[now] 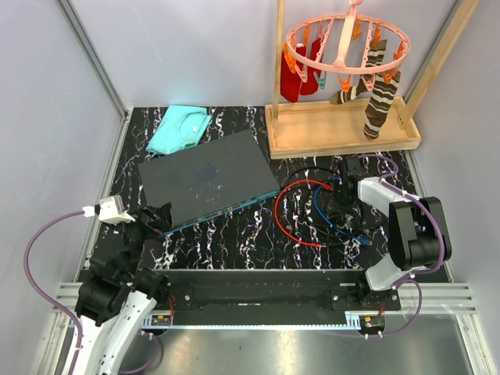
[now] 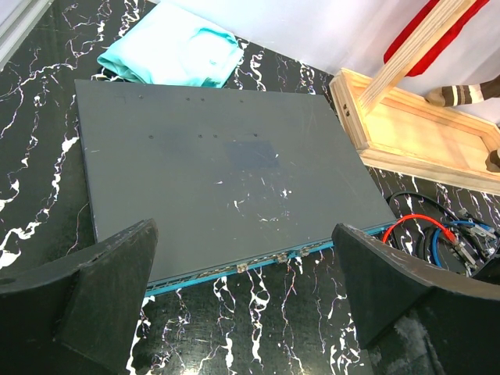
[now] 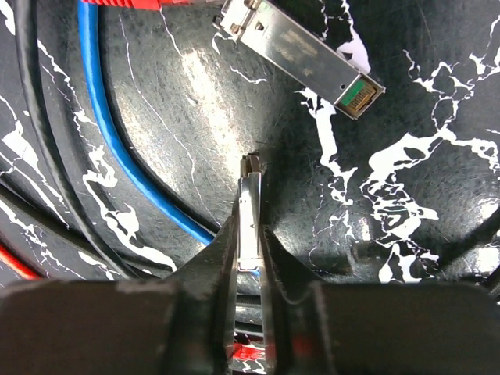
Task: Insert the plug into the switch port
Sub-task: Pick up the plug from the center of the board, then insert the plug into the switch port.
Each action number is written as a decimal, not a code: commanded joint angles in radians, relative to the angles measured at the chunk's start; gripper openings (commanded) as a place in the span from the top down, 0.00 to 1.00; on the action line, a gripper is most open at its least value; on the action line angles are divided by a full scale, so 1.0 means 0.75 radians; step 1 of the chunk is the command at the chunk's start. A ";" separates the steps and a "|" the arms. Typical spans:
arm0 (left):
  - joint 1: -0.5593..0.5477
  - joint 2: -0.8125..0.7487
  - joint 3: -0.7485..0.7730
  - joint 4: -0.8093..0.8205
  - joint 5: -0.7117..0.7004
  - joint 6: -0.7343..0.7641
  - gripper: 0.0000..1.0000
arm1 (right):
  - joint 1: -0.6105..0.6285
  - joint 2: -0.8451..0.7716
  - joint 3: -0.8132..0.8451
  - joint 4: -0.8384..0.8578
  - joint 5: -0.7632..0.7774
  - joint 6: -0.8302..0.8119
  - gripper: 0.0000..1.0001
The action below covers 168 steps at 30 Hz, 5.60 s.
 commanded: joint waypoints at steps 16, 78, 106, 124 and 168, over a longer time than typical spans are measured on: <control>-0.010 0.294 0.030 0.284 0.369 -0.014 0.01 | 0.243 -0.329 -0.034 0.437 -0.513 0.130 0.96; -0.161 1.102 0.273 0.221 0.431 -0.780 1.00 | 1.317 -0.196 0.117 0.912 0.400 -0.267 0.19; -0.161 1.121 0.321 0.191 0.484 -0.824 1.00 | 1.524 0.031 0.224 1.262 0.877 -0.568 0.58; -0.161 1.111 0.331 0.191 0.461 -0.795 0.77 | 1.538 0.092 0.265 1.092 0.957 -0.527 1.00; -0.126 0.362 0.008 0.276 -0.165 0.314 0.01 | 1.207 0.409 0.023 1.395 0.658 -0.146 1.00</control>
